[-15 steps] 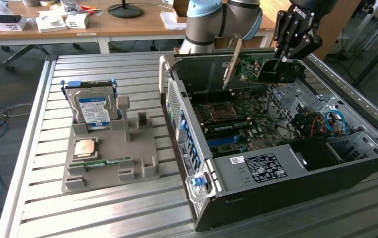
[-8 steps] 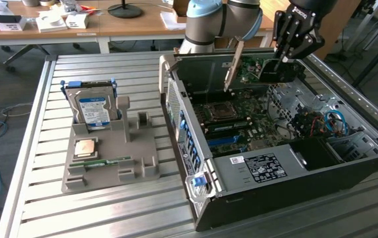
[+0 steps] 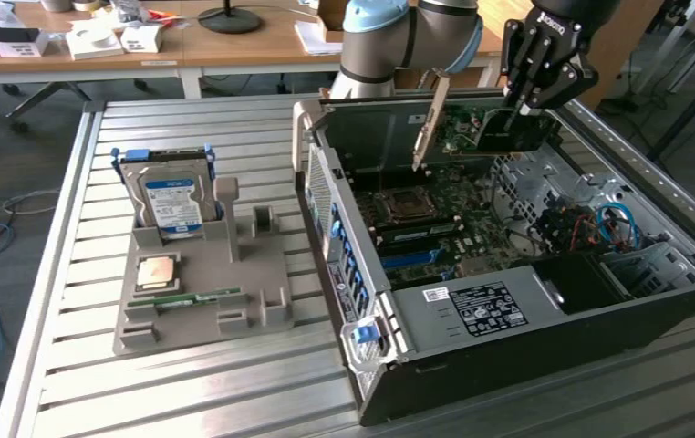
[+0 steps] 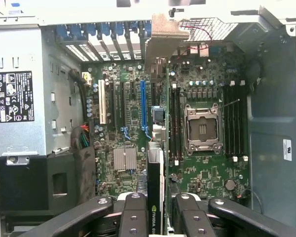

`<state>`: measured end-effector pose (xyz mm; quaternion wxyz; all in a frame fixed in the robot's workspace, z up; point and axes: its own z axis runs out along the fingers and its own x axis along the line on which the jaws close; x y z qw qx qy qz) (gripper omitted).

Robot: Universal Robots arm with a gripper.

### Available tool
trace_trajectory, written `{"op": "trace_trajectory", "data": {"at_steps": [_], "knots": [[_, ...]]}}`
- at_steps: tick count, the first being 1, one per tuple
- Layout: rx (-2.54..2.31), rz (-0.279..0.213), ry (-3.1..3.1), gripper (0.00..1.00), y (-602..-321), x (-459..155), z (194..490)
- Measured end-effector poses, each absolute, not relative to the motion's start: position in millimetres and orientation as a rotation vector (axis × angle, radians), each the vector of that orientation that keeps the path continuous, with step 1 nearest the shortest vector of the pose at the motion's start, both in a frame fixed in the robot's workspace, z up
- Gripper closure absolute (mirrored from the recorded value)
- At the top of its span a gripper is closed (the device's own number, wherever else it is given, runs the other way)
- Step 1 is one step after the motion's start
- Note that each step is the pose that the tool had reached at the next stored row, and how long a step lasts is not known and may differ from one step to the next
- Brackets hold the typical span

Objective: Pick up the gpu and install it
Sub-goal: 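Insert the gpu into the slot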

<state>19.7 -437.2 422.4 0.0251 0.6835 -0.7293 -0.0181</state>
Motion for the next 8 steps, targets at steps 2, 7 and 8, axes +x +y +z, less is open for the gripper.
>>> {"op": "trace_trajectory", "data": {"at_steps": [2,7,8], "knots": [[2.114,-0.055,-2.256,0.73,-437.2,19.0,422.4],[2.127,-0.045,-2.254,0.73,-437.2,15.5,422.2],[2.130,-0.041,-2.254,0.73,-437.2,14.8,422.2]]}}
